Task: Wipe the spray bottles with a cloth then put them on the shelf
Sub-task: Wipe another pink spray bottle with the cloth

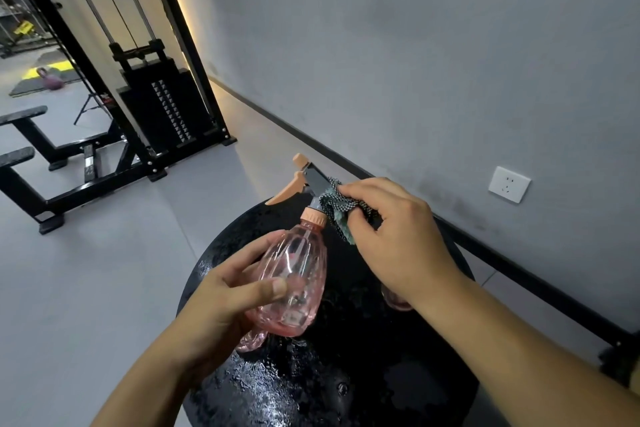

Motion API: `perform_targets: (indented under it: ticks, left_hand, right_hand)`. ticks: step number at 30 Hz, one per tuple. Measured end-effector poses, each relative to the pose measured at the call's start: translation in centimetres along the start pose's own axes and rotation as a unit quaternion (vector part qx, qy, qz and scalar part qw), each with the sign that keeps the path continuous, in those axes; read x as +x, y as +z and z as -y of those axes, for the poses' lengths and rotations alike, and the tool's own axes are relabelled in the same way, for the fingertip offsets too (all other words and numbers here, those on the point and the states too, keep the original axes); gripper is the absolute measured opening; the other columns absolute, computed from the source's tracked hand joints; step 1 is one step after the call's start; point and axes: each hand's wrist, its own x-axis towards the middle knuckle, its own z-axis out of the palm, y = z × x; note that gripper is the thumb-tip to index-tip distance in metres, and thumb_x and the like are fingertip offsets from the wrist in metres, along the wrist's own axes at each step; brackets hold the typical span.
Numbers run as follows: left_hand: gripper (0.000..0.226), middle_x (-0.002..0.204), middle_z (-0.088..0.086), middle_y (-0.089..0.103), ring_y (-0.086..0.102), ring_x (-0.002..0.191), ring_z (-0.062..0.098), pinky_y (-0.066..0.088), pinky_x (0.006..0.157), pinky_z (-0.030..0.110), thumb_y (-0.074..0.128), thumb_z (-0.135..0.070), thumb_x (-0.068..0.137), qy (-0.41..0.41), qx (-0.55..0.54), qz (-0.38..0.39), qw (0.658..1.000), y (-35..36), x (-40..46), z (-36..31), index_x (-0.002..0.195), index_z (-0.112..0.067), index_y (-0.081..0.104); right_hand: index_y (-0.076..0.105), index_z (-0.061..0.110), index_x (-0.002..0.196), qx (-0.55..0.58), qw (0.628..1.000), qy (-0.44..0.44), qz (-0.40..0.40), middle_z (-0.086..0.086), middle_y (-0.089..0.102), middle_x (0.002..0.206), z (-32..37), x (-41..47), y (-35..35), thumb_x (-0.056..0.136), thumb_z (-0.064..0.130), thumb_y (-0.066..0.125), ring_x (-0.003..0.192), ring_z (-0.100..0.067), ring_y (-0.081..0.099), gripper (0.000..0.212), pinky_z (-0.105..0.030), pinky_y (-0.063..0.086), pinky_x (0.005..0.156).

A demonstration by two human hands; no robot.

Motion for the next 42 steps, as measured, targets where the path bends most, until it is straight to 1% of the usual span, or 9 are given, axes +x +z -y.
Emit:
perform_targets:
  ticks: [4, 11, 19, 22, 29, 31, 36, 40, 42]
  left_hand:
    - [0.077, 0.129, 0.019, 0.074, 0.076, 0.104, 0.04, 0.064, 0.083, 0.047, 0.092, -0.015, 0.057, 0.003, 0.017, 0.003, 1.0, 0.2, 0.1, 0.1, 0.13, -0.03, 0.074]
    - [0.08, 0.129, 0.021, 0.073, 0.075, 0.104, 0.041, 0.063, 0.085, 0.047, 0.092, -0.014, 0.06, 0.02, 0.01, 0.006, 1.0, -0.2, 0.2, 0.3, 0.135, -0.027, 0.07]
    - [0.088, 0.136, 0.019, 0.07, 0.072, 0.112, 0.039, 0.062, 0.094, 0.049, 0.089, -0.01, 0.065, 0.019, 0.003, 0.039, 0.999, 0.3, 0.2, 0.9, 0.147, -0.021, 0.059]
    - [0.073, 0.126, 0.023, 0.071, 0.071, 0.107, 0.039, 0.059, 0.098, 0.05, 0.087, -0.011, 0.07, 0.021, 0.031, 0.063, 0.997, 1.1, 0.1, 1.3, 0.14, -0.011, 0.064]
    - [0.078, 0.127, 0.018, 0.072, 0.075, 0.11, 0.04, 0.06, 0.097, 0.057, 0.1, -0.019, 0.056, 0.059, 0.061, -0.066, 0.994, 3.2, -1.6, 2.9, 0.128, -0.023, 0.069]
    - [0.076, 0.127, 0.01, 0.074, 0.078, 0.107, 0.034, 0.063, 0.093, 0.053, 0.101, -0.019, 0.058, 0.077, 0.08, -0.09, 0.99, 4.5, -2.2, 3.4, 0.127, -0.027, 0.07]
    - [0.065, 0.112, -0.009, 0.079, 0.077, 0.1, 0.007, 0.06, 0.08, 0.021, 0.099, -0.013, 0.069, 0.1, 0.128, -0.162, 0.973, 7.4, -3.3, 4.8, 0.123, -0.03, 0.066]
    - [0.067, 0.107, -0.038, 0.07, 0.072, 0.098, -0.003, 0.056, 0.087, 0.02, 0.1, -0.029, 0.068, 0.087, 0.223, -0.171, 0.956, 8.6, -3.6, 7.0, 0.121, -0.036, 0.059]
    - [0.067, 0.105, -0.024, 0.074, 0.071, 0.093, -0.007, 0.053, 0.081, 0.015, 0.099, -0.032, 0.068, 0.075, 0.242, -0.184, 0.95, 9.0, -3.3, 8.1, 0.12, -0.039, 0.056]
  right_hand:
    - [0.074, 0.021, 0.126, 0.012, 1.0, 0.0, -0.018, 0.016, 0.068, 0.12, 0.2, 0.1, -0.1, 0.097, 0.007, 0.062, 0.102, 0.006, 0.063, 0.034, -0.007, 0.049, 0.091]
    - [0.075, 0.027, 0.123, 0.032, 0.999, 0.036, -0.009, 0.019, 0.069, 0.117, 0.0, 0.2, -0.2, 0.096, 0.011, 0.065, 0.079, 0.01, 0.06, 0.033, -0.003, 0.045, 0.079]
    - [0.077, 0.029, 0.119, 0.063, 0.997, 0.046, -0.025, 0.022, 0.072, 0.111, -0.2, -0.1, -1.6, 0.094, 0.01, 0.069, 0.092, 0.009, 0.065, 0.032, -0.003, 0.045, 0.082]
    - [0.077, 0.031, 0.115, 0.077, 0.994, 0.059, -0.041, 0.022, 0.073, 0.11, -0.5, -0.5, -2.9, 0.093, 0.009, 0.069, 0.103, 0.006, 0.067, 0.033, -0.005, 0.047, 0.087]
    - [0.078, 0.033, 0.112, 0.065, 0.99, 0.098, -0.08, 0.019, 0.075, 0.109, -1.9, -2.7, -5.9, 0.091, 0.009, 0.071, 0.105, 0.003, 0.068, 0.034, -0.013, 0.049, 0.095]
    - [0.078, 0.034, 0.114, 0.05, 0.989, 0.11, -0.08, 0.021, 0.074, 0.11, -2.2, -3.5, -6.4, 0.091, 0.01, 0.071, 0.106, 0.007, 0.066, 0.034, -0.005, 0.046, 0.092]
    - [0.077, 0.033, 0.116, 0.023, 0.989, 0.123, -0.077, 0.018, 0.073, 0.112, -2.7, -5.5, -7.5, 0.091, 0.01, 0.072, 0.106, 0.004, 0.066, 0.034, -0.009, 0.044, 0.091]
    - [0.077, 0.033, 0.116, 0.02, 0.986, 0.14, -0.084, 0.016, 0.073, 0.112, -2.6, -7.1, -8.5, 0.092, 0.011, 0.071, 0.103, 0.004, 0.066, 0.033, -0.008, 0.044, 0.087]
    - [0.077, 0.034, 0.116, 0.022, 0.984, 0.153, -0.084, 0.016, 0.074, 0.113, -2.7, -8.0, -8.9, 0.092, 0.013, 0.071, 0.103, 0.002, 0.067, 0.033, -0.013, 0.046, 0.089]
